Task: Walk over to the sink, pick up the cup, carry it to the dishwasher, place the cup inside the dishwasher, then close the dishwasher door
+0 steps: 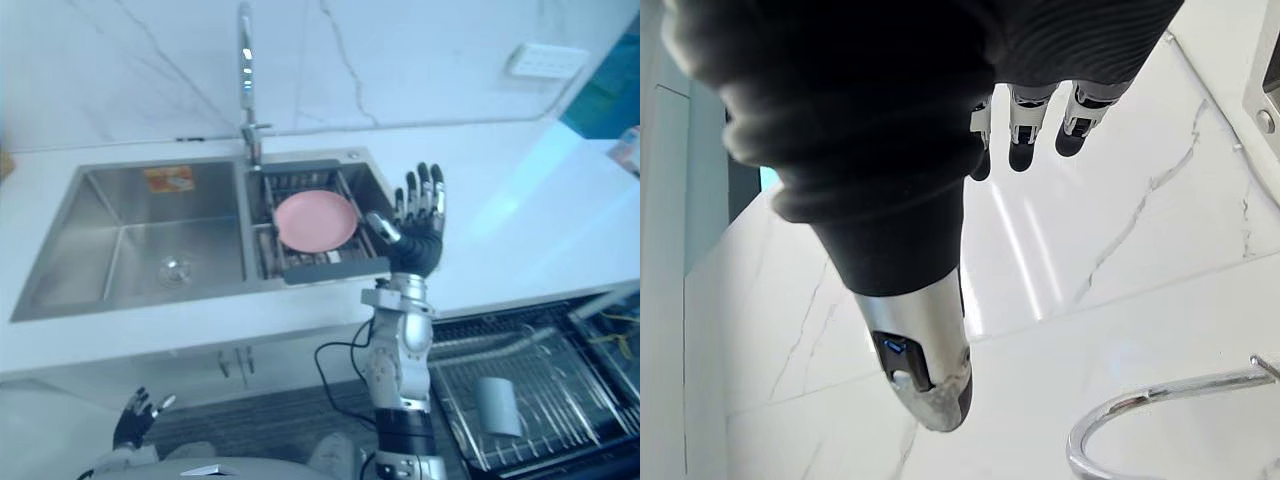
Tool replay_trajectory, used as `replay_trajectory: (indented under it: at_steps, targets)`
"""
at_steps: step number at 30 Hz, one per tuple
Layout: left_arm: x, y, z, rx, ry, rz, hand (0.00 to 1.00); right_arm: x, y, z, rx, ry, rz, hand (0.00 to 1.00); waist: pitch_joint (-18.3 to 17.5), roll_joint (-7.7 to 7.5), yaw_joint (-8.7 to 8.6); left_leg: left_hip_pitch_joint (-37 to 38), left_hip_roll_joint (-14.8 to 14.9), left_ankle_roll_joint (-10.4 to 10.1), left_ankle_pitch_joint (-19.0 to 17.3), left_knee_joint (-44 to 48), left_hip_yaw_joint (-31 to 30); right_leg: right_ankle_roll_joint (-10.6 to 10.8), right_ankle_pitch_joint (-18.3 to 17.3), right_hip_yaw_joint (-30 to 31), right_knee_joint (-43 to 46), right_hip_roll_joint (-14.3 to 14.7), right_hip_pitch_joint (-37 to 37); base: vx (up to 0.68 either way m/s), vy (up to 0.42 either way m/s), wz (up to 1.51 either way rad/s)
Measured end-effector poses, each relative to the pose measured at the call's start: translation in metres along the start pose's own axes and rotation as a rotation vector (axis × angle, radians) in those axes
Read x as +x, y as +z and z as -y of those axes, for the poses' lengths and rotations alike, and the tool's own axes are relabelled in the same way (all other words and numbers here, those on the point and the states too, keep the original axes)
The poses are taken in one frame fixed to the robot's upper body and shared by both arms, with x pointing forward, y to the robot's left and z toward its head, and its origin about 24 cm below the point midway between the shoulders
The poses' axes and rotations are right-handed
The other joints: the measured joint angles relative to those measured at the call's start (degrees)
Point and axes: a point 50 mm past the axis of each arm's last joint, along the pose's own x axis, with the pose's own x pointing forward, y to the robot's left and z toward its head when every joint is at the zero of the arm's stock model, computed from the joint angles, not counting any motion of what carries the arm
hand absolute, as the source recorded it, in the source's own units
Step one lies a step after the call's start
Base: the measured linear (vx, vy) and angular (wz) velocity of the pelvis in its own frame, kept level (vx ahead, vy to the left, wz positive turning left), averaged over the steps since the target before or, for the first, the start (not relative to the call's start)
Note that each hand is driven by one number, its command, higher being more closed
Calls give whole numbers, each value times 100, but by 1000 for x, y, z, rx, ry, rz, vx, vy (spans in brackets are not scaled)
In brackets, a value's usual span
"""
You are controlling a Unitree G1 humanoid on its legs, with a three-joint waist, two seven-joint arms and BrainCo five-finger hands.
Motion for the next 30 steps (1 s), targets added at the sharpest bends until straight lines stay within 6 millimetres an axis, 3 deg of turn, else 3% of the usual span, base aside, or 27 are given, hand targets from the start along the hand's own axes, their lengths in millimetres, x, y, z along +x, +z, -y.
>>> replay_trajectory:
  at_steps: [1,3,4,5,7,10,14,17,23,27,30]
  targets:
    - [1,1,-3,7,4,-3,0,1,1,-1,1,8,5,0,-11,-25,-4,89,135,-120,-40,22,48,10,375,27,-815,152,17,224,-204,-42]
    - [-3,-5,-13,14,39,-30,0,2,2,-2,3,12,12,0,-106,-210,-24,170,198,-359,-163,132,39,-61,1591,482,-1842,364,66,268,-309,-23]
    - [-5,-9,-21,27,57,-50,0,3,5,1,-8,10,23,0,-125,-327,-65,208,237,-624,-358,204,-112,173,1972,878,-1990,426,204,235,-326,6]
    - [-5,-13,-17,21,42,-68,0,4,8,4,-22,0,29,0,-72,-126,-41,209,435,-736,-443,239,-274,319,1826,1247,-2028,689,270,204,-308,13]
    - [-5,-14,-7,7,13,-67,0,5,12,11,-42,-29,39,0,6,50,-119,201,584,-842,-424,178,-615,394,1637,1429,-2035,878,371,112,-181,31]
    - [-3,-12,3,-12,-15,-57,0,8,18,19,-63,-59,53,0,-28,194,-132,205,824,-1031,-316,59,-926,383,1499,1095,-2344,1106,702,56,-178,43]
    - [-5,-18,-1,-28,10,-77,0,17,16,11,-52,-29,34,0,-63,197,-11,129,971,-1094,-212,-109,-960,268,1791,995,-2966,1356,862,-47,-97,8]
    - [-9,-26,-10,-62,101,-75,0,18,10,8,-103,64,-34,0,-72,146,-5,-321,856,-1140,68,-196,-1142,207,2339,665,-3754,1318,917,-38,-24,8]
    - [-9,-26,-9,-63,99,-73,0,18,13,13,-111,46,-22,0,-58,124,-61,-475,790,-1109,206,-214,-1222,217,2346,481,-3751,1229,918,-7,5,16]
    - [-15,-34,-13,-60,113,-102,0,15,15,19,-121,35,-24,0,-47,98,7,-340,725,-1083,428,-468,-1025,222,2354,494,-3751,1158,936,-17,13,9]
    - [-17,-40,-15,-55,121,-129,0,5,20,35,-165,-4,-33,0,-38,83,11,-66,702,-1077,562,-727,-826,225,2351,522,-3752,1137,1065,-26,0,-4]
